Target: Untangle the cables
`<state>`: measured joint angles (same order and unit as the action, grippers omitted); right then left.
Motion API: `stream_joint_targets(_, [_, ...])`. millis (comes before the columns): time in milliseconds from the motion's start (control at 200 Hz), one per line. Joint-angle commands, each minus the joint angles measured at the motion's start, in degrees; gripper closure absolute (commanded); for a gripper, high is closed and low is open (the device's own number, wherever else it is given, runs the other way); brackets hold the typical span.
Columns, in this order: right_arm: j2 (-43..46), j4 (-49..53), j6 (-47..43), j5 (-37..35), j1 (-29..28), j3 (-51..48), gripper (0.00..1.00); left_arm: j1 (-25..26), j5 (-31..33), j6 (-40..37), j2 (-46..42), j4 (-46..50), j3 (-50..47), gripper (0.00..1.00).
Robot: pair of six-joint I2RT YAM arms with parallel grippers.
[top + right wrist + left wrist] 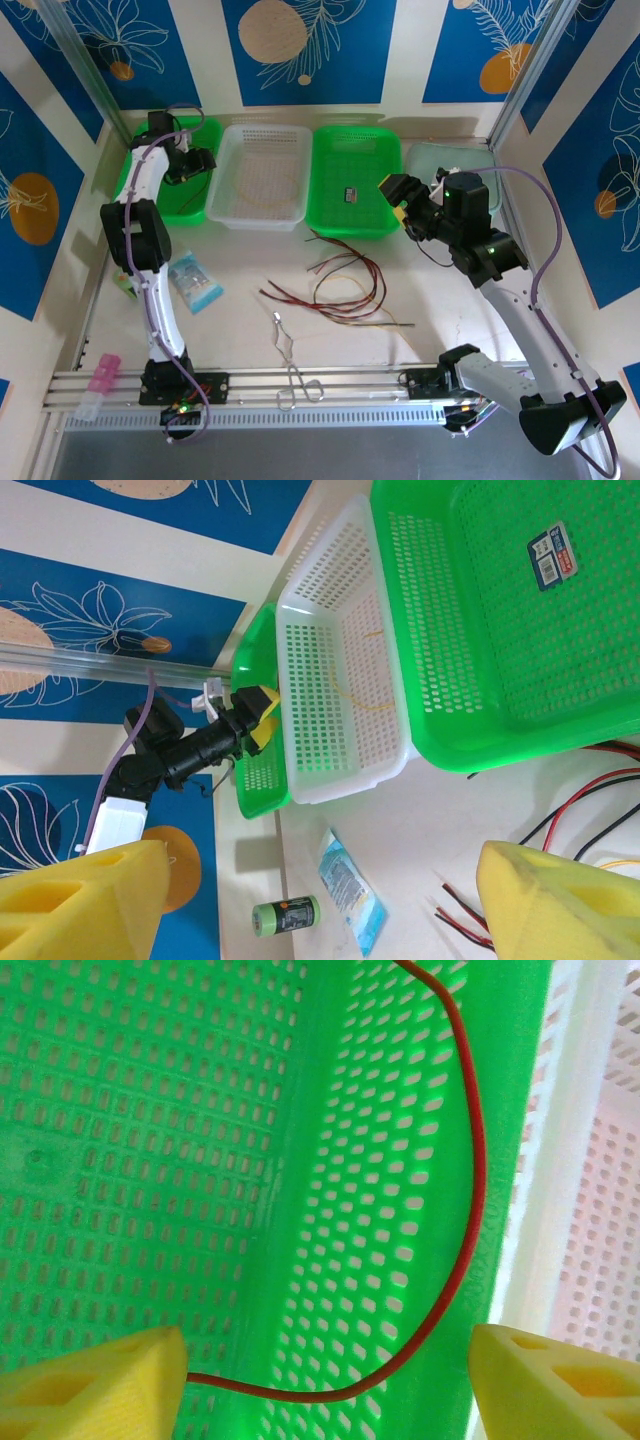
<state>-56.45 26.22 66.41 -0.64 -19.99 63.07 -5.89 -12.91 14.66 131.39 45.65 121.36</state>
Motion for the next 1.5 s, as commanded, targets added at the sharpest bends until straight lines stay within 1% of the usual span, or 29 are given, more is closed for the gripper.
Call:
stream_joint_targets(0, [1.4, 0.1, -0.3, 0.3, 0.3, -0.1, 0.19, 0.3, 1.9, 1.2, 0.5, 1.7, 1.1, 0.27])
stream_joint_targets(120, [2.1, 0.8, -0.5, 0.0, 0.4, -0.2, 0.19, 0.2, 0.4, 2.7, 0.8, 0.7, 2.4, 0.33])
stream_joint_targets(205, [2.4, 1.0, -0.6, -0.3, 0.6, -0.4, 0.19, 0.2, 0.0, 2.8, 1.9, 1.6, 4.0, 0.34])
stream_joint_targets(720, [2.0, 1.0, -0.8, 0.5, 1.2, -0.1, 0.19, -0.7, 2.1, 2.5, 4.9, 3.6, 5.2, 0.33])
stream_joint_targets(986, [1.4, 0.4, -0.5, 0.7, 1.3, -0.3, 0.19, -1.0, -1.7, 2.9, 2.9, 1.7, 3.7, 0.31])
stream_joint_targets(1101, [0.8, 0.6, -1.0, 1.4, 1.2, -0.4, 0.19, -0.8, -1.8, 2.9, -1.2, 0.3, 1.9, 0.30])
stream_joint_targets(1211, [1.1, 3.3, -2.1, 0.1, 0.9, -1.1, 0.20, -0.8, -0.9, 2.3, -6.9, -1.2, -0.6, 0.29])
stream_joint_targets(1336, [2.4, 8.9, -3.9, -4.8, -0.9, -2.7, 0.21, -0.6, -0.6, 0.3, -13.8, -0.2, -3.6, 0.26])
stream_joint_targets(1406, [3.3, 12.0, -3.7, -8.1, -2.6, -4.6, 0.22, -0.2, -0.8, -0.9, -18.2, -0.8, -7.8, 0.26])
stream_joint_targets(1496, [4.2, 16.4, -1.2, -11.5, -5.3, -7.4, 0.23, 0.6, -0.5, -1.7, -24.3, -1.0, -13.8, 0.26])
